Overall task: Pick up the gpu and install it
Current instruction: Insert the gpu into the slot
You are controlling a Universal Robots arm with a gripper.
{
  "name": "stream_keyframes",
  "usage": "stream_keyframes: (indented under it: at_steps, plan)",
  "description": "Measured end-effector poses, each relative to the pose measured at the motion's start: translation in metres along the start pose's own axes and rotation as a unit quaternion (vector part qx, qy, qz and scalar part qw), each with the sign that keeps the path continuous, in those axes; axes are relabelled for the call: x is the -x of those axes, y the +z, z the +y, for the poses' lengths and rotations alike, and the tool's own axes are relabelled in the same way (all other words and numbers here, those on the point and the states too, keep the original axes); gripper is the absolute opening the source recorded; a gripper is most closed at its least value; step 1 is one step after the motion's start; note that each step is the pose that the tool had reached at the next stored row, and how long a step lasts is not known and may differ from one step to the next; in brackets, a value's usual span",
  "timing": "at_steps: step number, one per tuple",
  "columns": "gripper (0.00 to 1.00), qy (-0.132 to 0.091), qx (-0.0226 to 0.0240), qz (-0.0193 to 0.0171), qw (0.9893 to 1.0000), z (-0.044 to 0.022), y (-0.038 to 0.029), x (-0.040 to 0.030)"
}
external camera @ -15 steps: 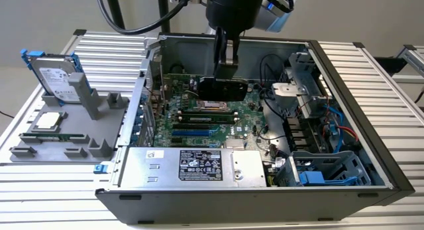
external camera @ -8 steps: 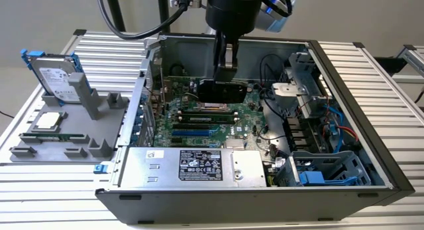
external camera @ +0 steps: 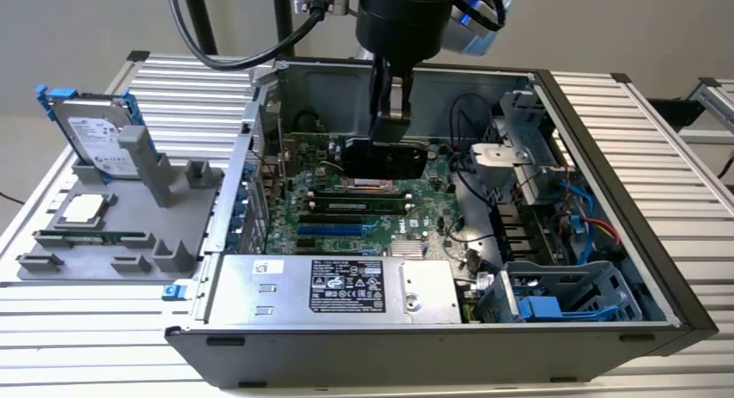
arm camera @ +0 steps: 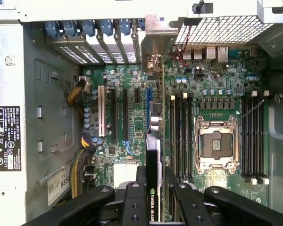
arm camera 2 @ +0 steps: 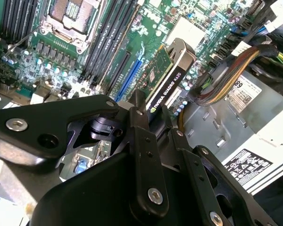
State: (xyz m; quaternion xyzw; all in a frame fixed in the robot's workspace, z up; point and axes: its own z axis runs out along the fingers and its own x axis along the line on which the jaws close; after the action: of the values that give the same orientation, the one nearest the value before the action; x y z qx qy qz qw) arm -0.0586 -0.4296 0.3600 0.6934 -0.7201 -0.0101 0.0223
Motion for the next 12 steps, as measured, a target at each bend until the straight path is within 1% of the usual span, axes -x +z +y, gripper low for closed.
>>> stream_keyframes:
  at_steps: [7, 12]
  plan:
    - [0.00, 0.000, 0.0000, -0.0001, 1.0000, -0.0002, 0.0011, 0.0000]
    - [0.00, 0.000, 0.0000, 0.0000, 1.0000, -0.0002, 0.0048, 0.0001]
